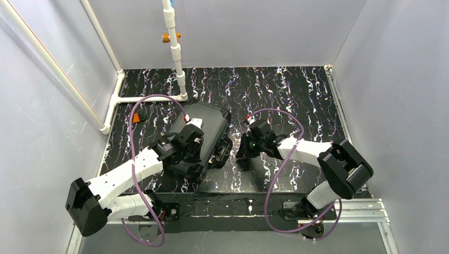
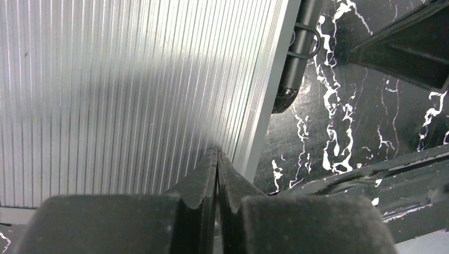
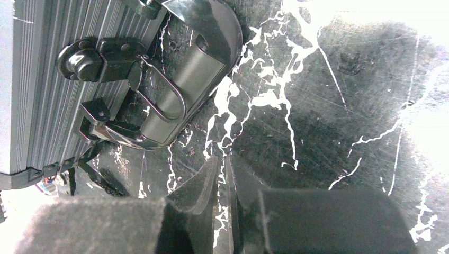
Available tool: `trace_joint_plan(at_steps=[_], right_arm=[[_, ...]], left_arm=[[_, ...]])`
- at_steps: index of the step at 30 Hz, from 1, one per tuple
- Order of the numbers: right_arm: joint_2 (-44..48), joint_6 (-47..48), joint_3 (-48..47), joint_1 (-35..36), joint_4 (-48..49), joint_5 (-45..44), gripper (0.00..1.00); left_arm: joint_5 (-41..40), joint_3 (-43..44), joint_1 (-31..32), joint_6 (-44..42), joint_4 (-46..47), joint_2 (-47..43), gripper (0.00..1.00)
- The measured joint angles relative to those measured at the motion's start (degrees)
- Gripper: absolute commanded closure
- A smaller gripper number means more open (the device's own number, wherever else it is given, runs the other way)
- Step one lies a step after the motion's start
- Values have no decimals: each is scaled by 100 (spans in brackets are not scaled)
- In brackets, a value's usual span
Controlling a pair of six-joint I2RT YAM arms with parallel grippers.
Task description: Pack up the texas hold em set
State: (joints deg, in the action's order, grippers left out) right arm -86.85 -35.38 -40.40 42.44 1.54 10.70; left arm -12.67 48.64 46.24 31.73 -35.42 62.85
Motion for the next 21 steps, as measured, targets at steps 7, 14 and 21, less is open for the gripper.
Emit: trace_joint_plan(at_steps=[7, 14, 21], right_arm=[[-138, -31, -13, 46, 35, 4, 84], [-181, -42, -107, 92, 39, 22, 84], [-280, -44, -264, 133, 90, 39, 85]], left_arm=[[-2, -391, -2, 205, 450, -328, 100], [4, -813, -7, 457, 850, -706, 100], [33, -903, -22, 590, 1016, -761, 100]])
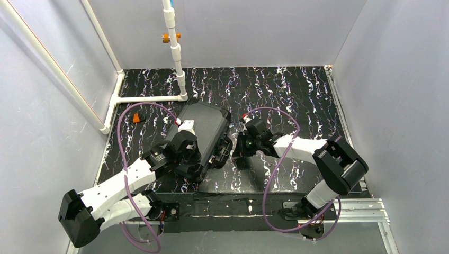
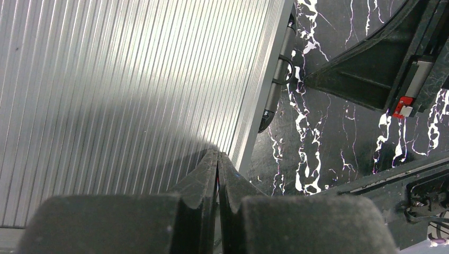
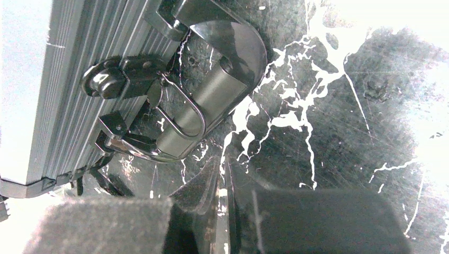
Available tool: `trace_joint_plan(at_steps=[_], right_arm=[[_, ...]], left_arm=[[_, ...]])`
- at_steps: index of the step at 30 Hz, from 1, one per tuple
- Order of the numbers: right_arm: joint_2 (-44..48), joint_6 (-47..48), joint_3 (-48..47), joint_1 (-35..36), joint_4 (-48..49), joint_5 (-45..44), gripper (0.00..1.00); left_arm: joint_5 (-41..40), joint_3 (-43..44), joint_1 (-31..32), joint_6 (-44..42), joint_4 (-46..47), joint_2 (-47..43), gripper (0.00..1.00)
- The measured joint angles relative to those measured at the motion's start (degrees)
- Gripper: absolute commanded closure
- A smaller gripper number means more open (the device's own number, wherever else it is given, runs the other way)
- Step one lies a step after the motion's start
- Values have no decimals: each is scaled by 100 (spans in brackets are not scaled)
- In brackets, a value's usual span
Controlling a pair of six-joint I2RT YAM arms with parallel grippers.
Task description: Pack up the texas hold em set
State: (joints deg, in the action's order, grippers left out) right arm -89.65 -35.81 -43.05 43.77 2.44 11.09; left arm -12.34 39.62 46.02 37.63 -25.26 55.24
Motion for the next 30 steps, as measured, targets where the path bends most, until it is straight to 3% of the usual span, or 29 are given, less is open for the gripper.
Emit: trace_joint_plan(at_steps=[30], right_arm=[[-651, -68, -901, 166, 210, 260, 87]], left_arm=[[9, -63, -15, 79, 116, -24, 100]])
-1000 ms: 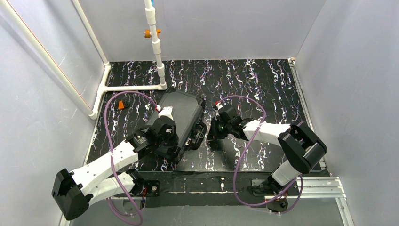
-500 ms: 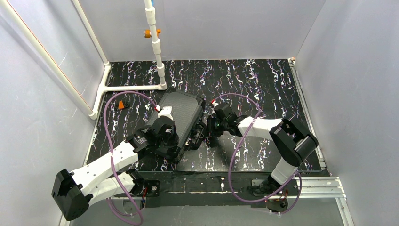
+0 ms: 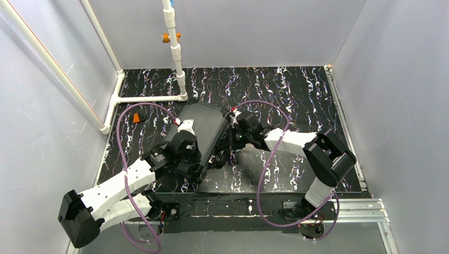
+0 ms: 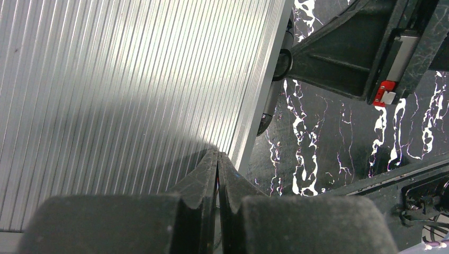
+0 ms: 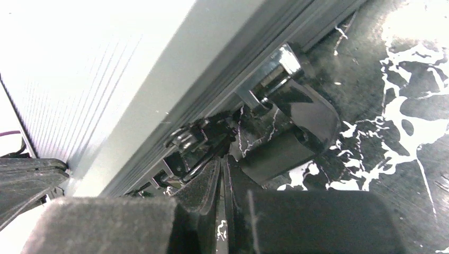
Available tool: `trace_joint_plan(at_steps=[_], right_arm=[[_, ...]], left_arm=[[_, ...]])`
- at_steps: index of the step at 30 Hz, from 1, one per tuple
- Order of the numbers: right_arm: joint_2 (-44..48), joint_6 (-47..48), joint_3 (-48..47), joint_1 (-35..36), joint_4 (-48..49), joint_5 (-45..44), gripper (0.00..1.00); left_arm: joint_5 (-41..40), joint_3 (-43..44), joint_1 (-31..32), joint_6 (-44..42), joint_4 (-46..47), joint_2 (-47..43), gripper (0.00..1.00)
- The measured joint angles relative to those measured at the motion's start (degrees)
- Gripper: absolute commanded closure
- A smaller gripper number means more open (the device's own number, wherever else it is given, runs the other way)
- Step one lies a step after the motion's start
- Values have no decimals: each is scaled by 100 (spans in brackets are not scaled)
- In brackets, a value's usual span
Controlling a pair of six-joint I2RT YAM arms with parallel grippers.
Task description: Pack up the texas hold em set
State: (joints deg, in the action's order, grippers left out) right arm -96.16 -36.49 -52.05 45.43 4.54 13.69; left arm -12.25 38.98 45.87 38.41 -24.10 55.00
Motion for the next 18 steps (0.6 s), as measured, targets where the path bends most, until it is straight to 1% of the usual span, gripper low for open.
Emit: trace_joint_plan(at_steps=[7, 18], right_arm=[[-236, -39, -306, 90, -85, 17, 87], [-264, -46, -444, 157, -328, 4, 87]], left_arm=[[0, -4, 0, 0, 7, 0, 100], [0, -20, 0, 13, 35, 0, 100]])
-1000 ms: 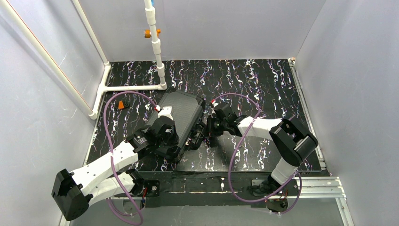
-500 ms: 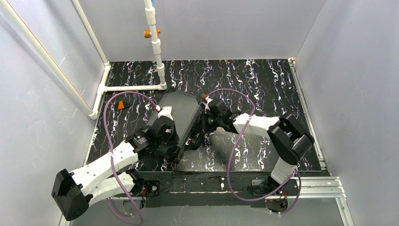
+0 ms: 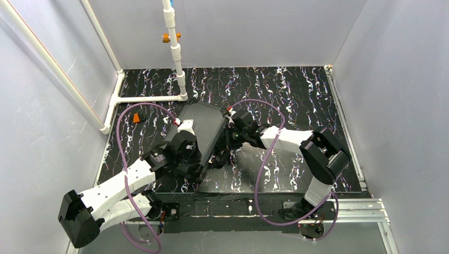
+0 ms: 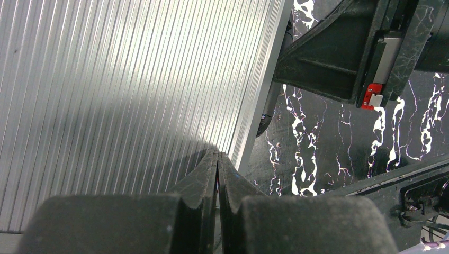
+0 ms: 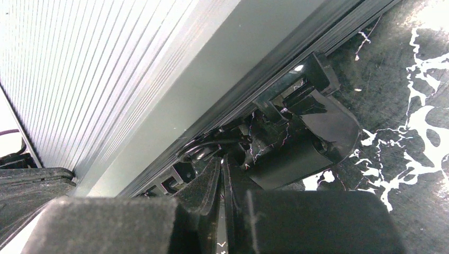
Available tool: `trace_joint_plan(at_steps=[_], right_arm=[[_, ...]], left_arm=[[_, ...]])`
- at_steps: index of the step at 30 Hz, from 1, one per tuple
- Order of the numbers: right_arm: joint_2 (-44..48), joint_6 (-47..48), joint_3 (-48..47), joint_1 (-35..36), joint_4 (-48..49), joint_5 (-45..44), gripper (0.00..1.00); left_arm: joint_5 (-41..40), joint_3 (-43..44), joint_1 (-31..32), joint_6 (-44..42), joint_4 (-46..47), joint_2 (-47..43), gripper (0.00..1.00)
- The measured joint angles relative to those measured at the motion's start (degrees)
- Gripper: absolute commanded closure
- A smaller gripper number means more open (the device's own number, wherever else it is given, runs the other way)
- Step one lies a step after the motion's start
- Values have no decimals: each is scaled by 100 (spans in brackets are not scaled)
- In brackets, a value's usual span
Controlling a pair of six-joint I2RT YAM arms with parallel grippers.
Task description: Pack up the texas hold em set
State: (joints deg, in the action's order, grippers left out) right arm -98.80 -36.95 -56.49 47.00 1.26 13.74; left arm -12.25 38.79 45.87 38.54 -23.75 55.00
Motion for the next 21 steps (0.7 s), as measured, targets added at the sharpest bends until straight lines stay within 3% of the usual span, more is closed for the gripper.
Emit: trace_joint_plan(at_steps=[21], right_arm=[[-142, 37, 203, 42, 245, -155, 88]], left_arm=[[2, -15, 0, 4, 20, -11, 100]])
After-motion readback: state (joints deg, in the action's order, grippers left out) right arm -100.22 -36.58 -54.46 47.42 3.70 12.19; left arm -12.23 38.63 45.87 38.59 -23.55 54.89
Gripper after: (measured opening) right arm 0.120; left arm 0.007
